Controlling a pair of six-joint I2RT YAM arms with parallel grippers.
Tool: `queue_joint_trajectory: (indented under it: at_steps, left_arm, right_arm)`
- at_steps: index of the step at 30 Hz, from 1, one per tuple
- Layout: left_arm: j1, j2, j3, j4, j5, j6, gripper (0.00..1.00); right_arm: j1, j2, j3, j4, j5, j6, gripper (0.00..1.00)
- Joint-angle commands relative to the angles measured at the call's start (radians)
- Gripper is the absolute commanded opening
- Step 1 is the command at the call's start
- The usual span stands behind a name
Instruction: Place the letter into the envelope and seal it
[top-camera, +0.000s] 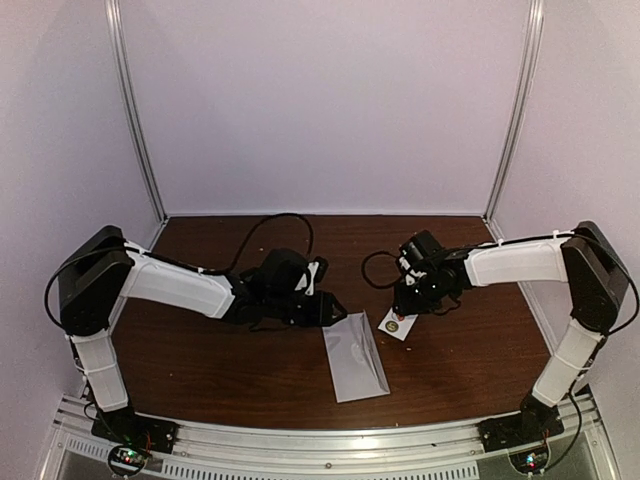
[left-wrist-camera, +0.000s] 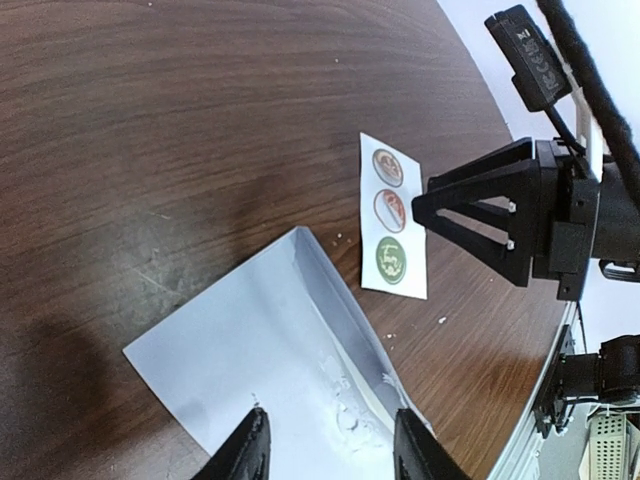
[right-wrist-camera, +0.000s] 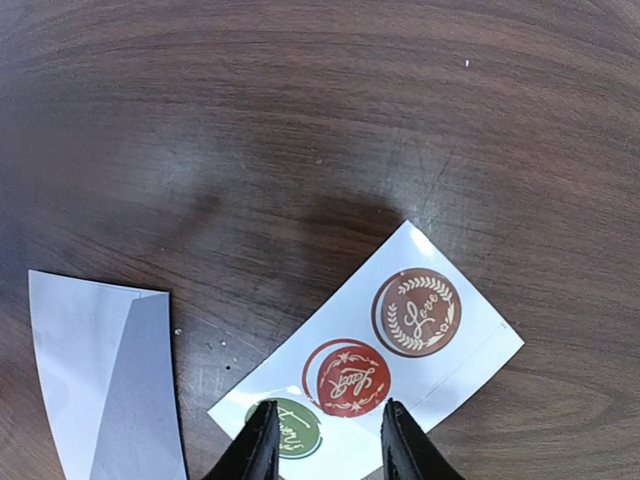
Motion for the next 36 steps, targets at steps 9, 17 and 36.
queue_joint_trajectory:
  at_steps: [9, 17, 36]
  left_arm:
    - [0.006, -0.069, -0.033, 0.066, -0.024, -0.014, 0.43]
    - [0.006, -0.072, -0.045, 0.071, -0.023, -0.018, 0.43]
    - [0.006, -0.075, -0.061, 0.085, -0.005, -0.029, 0.43]
  right_arm:
    - [0.044, 0.088, 0.07, -0.055, 0.116, -0.017, 0.27]
    - [0.058, 0.124, 0.085, -0.05, 0.135, -0.018, 0.23]
    - [0.07, 0.106, 0.114, -0.09, 0.187, 0.01, 0.0]
